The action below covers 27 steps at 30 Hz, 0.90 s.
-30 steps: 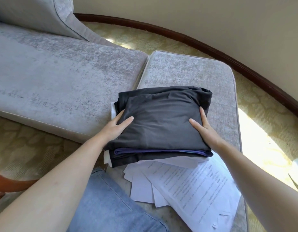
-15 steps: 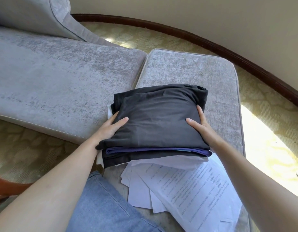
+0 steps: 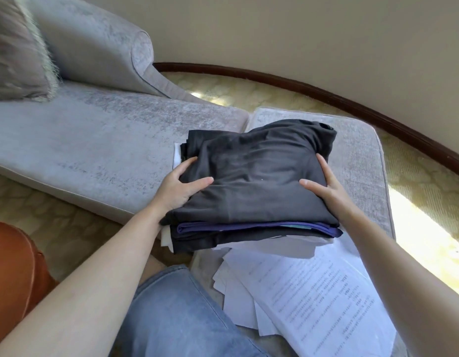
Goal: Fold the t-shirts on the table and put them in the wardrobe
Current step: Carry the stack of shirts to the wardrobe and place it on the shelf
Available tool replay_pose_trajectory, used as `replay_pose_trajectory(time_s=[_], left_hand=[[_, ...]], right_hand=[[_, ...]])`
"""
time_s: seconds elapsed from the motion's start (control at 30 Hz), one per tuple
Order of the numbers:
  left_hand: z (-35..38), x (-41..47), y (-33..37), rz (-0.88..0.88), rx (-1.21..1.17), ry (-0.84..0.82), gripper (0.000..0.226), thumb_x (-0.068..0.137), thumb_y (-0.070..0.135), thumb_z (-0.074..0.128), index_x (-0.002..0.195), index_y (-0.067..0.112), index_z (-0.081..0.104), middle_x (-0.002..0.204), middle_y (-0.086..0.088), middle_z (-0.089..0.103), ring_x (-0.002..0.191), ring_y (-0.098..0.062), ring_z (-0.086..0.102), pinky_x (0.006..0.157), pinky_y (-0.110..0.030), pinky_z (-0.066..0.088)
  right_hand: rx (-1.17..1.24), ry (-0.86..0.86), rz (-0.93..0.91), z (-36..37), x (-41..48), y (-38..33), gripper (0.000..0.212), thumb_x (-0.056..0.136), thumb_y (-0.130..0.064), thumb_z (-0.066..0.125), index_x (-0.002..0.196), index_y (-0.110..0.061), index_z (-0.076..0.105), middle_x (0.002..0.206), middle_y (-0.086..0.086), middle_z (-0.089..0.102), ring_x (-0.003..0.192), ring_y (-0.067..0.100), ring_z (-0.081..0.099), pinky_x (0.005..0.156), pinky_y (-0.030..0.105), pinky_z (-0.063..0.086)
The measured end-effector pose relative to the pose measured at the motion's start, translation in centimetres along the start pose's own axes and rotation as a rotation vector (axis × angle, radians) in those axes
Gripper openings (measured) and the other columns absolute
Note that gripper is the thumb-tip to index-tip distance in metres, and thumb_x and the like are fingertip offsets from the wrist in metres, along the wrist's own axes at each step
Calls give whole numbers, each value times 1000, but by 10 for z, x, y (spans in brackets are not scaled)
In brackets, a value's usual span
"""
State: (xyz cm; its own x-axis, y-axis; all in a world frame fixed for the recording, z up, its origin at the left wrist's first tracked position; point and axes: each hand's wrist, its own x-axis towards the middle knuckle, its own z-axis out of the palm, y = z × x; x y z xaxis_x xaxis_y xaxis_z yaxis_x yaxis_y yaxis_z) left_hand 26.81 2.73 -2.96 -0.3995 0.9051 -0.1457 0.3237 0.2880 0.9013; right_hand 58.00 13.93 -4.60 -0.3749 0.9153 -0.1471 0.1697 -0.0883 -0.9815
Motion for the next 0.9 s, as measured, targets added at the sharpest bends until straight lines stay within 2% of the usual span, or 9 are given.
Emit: replay_pose_trajectory(time_s=[0.1,0.27,0.33,0.4,0.5,0.63,0.7,0.83,0.9], left_hand=[[-42,-19,15,69,3,101,67,82,23,75,143,21,46,128,9,55,112,-4,54,73,1,41],[-147,-74,16,125,23,298,68,83,23,74,144,22,44,129,12,53,115,-1,51,74,7,36],[-198,-101,5,113,17,392,68,83,24,74,144,24,44,129,12,53,114,-1,51,73,6,36],[-255,-127,-12,90,2,476,69,81,27,76,143,27,45,129,11,55,114,-1,53,80,3,39],[-344,-168,-51,47,-32,605,79,71,40,82,141,30,47,131,11,56,117,-2,54,101,-17,41],[-456,-224,-101,-40,-62,818,69,78,26,79,139,31,48,128,14,55,113,3,53,84,0,38],[-503,-263,-119,-87,-67,912,69,77,27,81,138,32,49,127,15,55,109,6,53,80,2,38],[-573,-357,-125,-205,-85,1051,71,74,27,82,137,33,49,129,13,54,92,28,50,76,6,36],[-601,-414,-112,-276,-95,1122,70,75,24,81,138,33,50,131,13,53,93,25,52,77,6,36]], right_hand=[[-12,-55,-80,28,2,-35,94,74,-35,77,152,-38,24,148,-17,35,128,1,41,88,10,38],[-27,-225,-207,119,-2,-101,96,73,-35,79,151,-40,24,144,-21,36,120,-3,47,84,9,42],[-23,-303,-240,174,-4,-124,92,73,-38,72,151,-39,24,134,-28,40,111,-15,47,85,10,43],[-30,-376,-266,240,-2,-142,84,81,-32,68,151,-38,24,122,-37,40,100,-25,46,81,6,43],[-43,-518,-282,355,0,-167,80,84,-27,67,151,-39,25,123,-36,41,94,-27,49,72,2,45],[-66,-715,-316,512,-10,-199,84,83,-24,72,150,-39,24,122,-40,38,96,-29,49,74,1,45],[-59,-822,-312,583,-29,-216,83,83,-22,68,151,-37,22,125,-40,38,100,-28,50,76,1,44],[-40,-1035,-242,683,-92,-255,88,77,-28,68,153,-35,23,141,-26,42,117,-15,50,87,8,46],[-53,-1127,-224,723,-135,-284,88,77,-27,67,153,-34,23,138,-28,44,113,-17,52,82,6,47]])
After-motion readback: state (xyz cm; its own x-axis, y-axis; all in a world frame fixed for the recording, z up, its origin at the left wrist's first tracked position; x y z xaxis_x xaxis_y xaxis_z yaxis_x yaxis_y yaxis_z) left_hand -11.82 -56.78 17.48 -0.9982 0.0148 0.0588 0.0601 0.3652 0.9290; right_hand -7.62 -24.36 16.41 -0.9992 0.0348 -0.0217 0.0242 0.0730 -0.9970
